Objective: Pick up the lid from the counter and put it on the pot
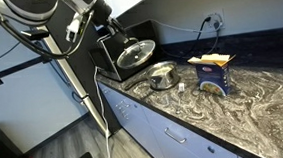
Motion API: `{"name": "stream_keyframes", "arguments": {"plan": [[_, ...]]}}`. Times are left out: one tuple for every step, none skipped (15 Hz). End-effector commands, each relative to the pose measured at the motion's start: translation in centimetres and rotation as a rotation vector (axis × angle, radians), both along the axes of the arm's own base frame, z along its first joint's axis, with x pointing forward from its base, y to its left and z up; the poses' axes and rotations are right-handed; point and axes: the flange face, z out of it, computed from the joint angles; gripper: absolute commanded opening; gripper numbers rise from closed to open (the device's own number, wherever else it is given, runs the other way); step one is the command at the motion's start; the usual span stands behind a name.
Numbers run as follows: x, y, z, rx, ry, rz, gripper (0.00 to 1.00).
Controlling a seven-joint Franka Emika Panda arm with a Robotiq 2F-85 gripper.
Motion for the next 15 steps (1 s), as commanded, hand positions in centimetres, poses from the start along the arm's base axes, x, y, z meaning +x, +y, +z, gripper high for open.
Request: {"name": "stream_keyframes", "arguments": {"plan": [[0.1, -0.2, 0.0, 0.001, 0.002, -0.003, 0.15], [0.1, -0.6, 0.0, 0.003, 0.001, -0.010, 0.15], [0.1, -0.9, 0.1, 0.004, 0.001, -0.015, 0.15], [0.1, -0.9, 0.1, 0.004, 0.001, -0.016, 0.15], [0.1, -0.9, 0.1, 0.004, 0.001, -0.016, 0.04], [0.5, -0.7, 0.2, 0.002, -0.006, -0.014, 0.04], [1.2, -0.2, 0.7, -0.007, -0.013, -0.001, 0.04], [1.9, 0.3, 0.9, -0.021, -0.011, 0.017, 0.04], [2.7, 1.0, 1.3, -0.041, -0.008, 0.036, 0.04], [3.3, 1.5, 1.6, -0.060, -0.011, 0.052, 0.04], [4.1, 2.3, 2.0, -0.078, -0.013, 0.076, 0.04], [4.9, 3.1, 2.2, -0.095, -0.011, 0.100, 0.04], [5.7, 3.8, 2.5, -0.113, -0.011, 0.122, 0.04], [6.4, 4.4, 2.7, -0.123, -0.011, 0.141, 0.04], [7.2, 5.1, 2.8, -0.134, -0.007, 0.160, 0.04]]}}
